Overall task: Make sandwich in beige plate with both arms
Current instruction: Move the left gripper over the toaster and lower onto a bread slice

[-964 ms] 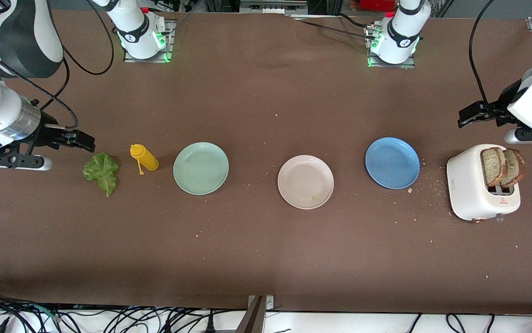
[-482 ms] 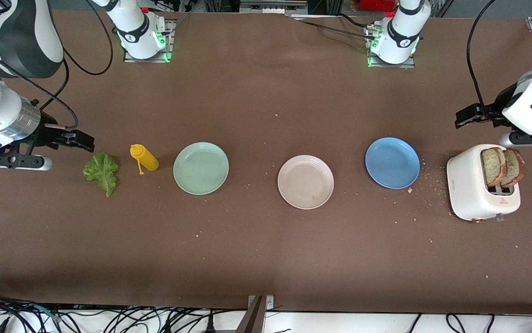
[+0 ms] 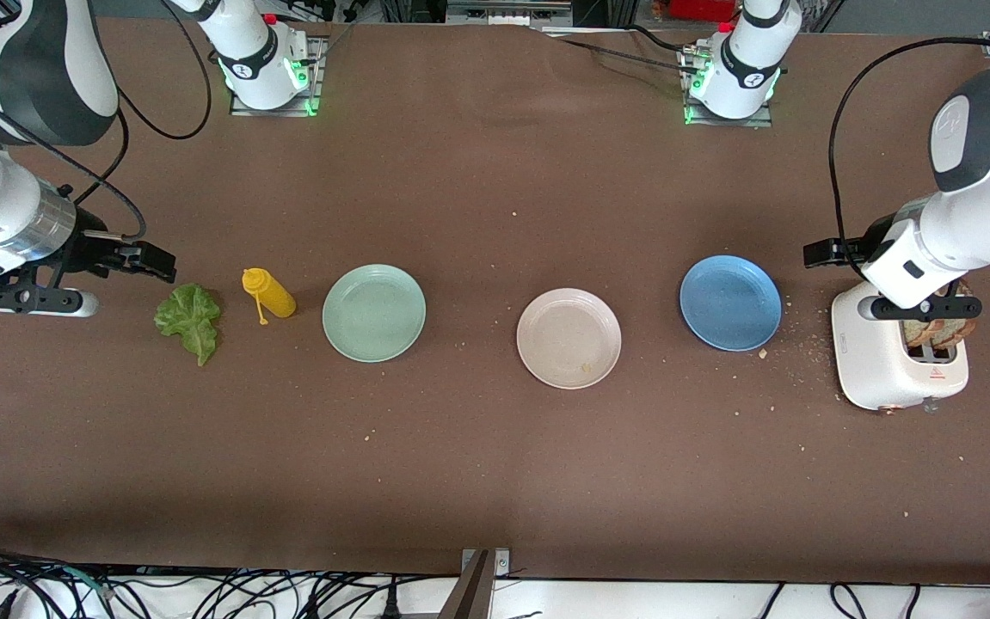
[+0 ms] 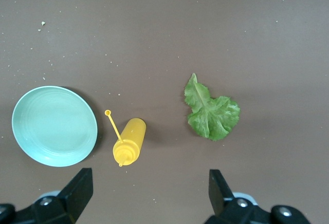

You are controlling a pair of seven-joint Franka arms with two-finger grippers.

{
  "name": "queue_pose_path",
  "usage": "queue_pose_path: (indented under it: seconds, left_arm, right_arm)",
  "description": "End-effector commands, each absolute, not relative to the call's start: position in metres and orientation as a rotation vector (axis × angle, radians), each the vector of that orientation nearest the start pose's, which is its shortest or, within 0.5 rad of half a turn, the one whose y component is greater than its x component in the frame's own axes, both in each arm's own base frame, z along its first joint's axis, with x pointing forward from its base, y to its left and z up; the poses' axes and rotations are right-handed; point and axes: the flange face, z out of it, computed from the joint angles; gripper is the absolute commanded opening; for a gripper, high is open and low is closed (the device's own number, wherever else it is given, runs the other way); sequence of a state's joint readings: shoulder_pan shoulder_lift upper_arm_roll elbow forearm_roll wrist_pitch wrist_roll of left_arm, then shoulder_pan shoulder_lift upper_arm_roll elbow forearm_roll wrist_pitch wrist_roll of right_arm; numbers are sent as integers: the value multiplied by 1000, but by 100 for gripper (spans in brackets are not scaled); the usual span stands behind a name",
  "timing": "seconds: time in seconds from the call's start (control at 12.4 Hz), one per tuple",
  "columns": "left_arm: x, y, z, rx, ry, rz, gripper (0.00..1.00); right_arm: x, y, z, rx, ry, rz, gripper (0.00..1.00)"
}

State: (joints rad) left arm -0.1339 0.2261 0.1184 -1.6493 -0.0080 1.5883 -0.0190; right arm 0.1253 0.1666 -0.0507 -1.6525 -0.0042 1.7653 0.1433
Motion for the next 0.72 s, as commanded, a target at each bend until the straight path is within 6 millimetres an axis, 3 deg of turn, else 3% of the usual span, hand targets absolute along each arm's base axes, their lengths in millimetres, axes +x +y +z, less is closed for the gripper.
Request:
queue_pose_path:
  seconds: [0.0,0.16,0.32,0.64]
  left_arm:
    - [602,59,451,-3143,217,450,100]
    - [597,108,443,-3175,355,455,100]
    - [593,133,439,-3187,315,462,100]
    - [595,147,420,-3207,281,472,100]
  right_arm:
    - [606,46,507,-3170,84,88,100]
    - [606,47,508,-3171,81,85,100]
    - [607,47,508,-3173,80,85,100]
    - [607,46,507,-3171,100,87,100]
